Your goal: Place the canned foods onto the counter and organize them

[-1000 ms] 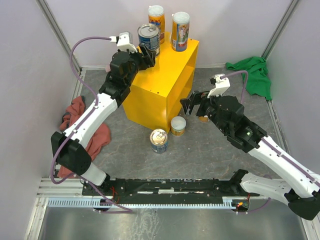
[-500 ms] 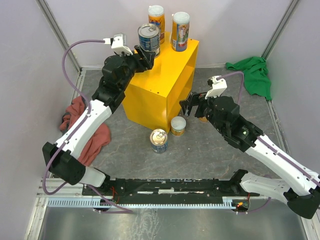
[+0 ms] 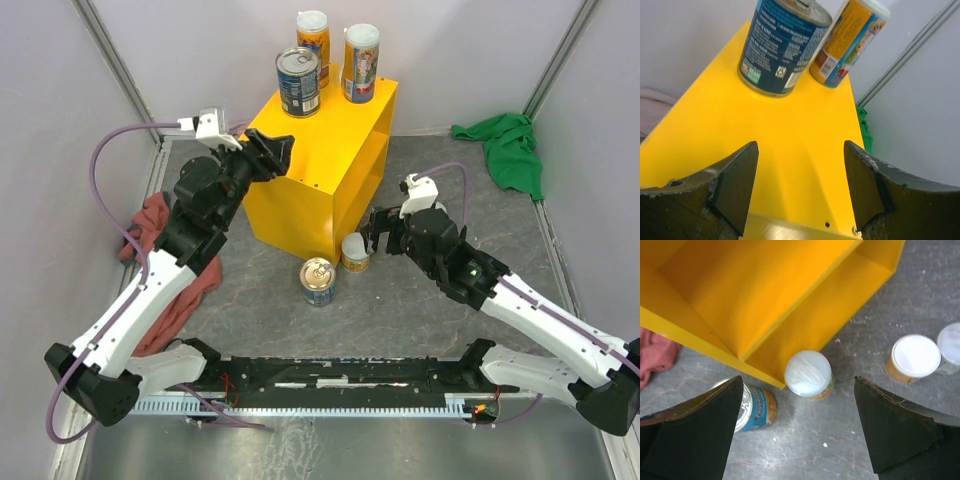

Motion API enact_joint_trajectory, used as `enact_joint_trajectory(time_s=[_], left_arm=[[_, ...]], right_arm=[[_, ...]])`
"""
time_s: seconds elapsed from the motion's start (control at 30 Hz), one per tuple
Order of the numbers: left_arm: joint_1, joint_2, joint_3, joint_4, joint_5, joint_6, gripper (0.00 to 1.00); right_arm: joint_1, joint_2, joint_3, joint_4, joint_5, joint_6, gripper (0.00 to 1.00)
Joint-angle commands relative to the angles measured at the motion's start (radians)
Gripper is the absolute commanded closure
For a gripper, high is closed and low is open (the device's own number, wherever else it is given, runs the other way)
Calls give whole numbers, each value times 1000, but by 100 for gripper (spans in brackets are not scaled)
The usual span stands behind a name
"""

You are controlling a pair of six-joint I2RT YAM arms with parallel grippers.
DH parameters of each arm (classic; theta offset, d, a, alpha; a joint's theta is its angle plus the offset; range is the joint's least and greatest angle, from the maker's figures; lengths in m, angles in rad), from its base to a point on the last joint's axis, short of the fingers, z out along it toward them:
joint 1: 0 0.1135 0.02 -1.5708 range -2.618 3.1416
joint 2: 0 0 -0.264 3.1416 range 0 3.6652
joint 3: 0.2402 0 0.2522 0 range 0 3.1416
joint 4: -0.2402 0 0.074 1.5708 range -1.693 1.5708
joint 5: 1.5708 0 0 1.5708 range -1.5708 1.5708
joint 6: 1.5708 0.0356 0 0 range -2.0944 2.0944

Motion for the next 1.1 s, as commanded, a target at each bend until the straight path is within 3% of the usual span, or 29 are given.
enact_joint_trajectory(time_s=[0.0, 0.53, 1.07], left_arm=[[-34, -74, -68, -10, -67, -29, 25], [-160, -244, -243, -128, -206, -57, 26], [-193, -373, -404, -172, -307, -121, 26]], right_arm=[[27, -14, -54, 4, 55, -3, 1], [256, 19, -244, 79, 201, 22, 1], [448, 239, -204, 180, 250, 67, 1]])
